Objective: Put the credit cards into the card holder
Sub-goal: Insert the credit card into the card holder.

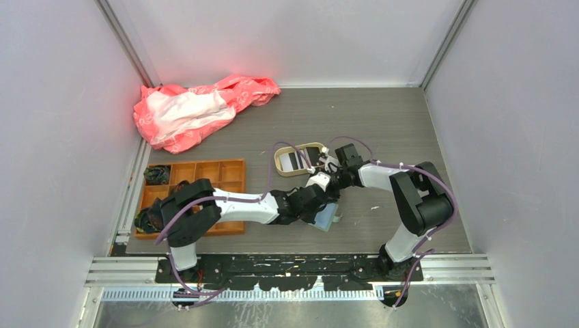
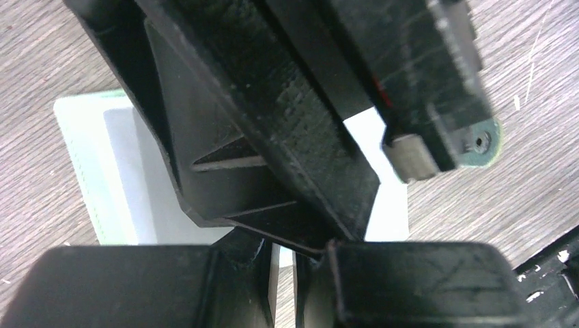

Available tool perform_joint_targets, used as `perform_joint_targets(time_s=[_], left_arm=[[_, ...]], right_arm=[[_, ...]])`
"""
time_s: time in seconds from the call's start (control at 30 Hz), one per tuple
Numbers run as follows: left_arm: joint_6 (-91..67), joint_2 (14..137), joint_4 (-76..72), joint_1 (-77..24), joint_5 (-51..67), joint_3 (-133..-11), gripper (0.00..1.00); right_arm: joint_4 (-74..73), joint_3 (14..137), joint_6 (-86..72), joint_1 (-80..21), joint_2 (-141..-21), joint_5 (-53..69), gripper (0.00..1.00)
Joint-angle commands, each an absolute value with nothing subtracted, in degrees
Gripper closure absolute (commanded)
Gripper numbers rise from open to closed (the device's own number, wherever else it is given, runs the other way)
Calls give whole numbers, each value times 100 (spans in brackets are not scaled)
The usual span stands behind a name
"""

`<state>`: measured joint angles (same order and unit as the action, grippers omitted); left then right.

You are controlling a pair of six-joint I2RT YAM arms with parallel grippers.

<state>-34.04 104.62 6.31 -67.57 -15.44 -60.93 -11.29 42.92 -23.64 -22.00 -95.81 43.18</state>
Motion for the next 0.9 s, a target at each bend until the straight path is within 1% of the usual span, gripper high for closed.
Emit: perform_joint_targets(time_s=[0.0,0.13,0.3,0.5,0.63,0.73,0.87], left_arm=[[-3422,10346,944,-6687,-2113,-6124,88],[-3435,10288,901,-6625,-2144,-6067,88],[-3454,10134,717,-6554,-2061,-5930,88],[-3354,9844,398,-6527,-1945,-5734,87],[-3264,9512,39,-6517,-1908,-5467,87],[-3313,9212,-163,-6431,-1950,-5258,86],[-3546,8800,-291,-6151,-1863,-4914,84]], right_arm=[[-1316,4429,-1952,-2223,-9248,4074,45],[-1517,4480,-1593,-2144,-9064,4337,33],[-1626,4492,-1359,-2012,-8816,4679,24],[-1972,4627,-1090,-2004,-8774,4686,19],[-2238,4773,-1081,-1952,-8807,4500,18],[-2321,4822,-1226,-1908,-8809,4271,17],[-2388,4876,-1513,-1855,-8818,4040,14]])
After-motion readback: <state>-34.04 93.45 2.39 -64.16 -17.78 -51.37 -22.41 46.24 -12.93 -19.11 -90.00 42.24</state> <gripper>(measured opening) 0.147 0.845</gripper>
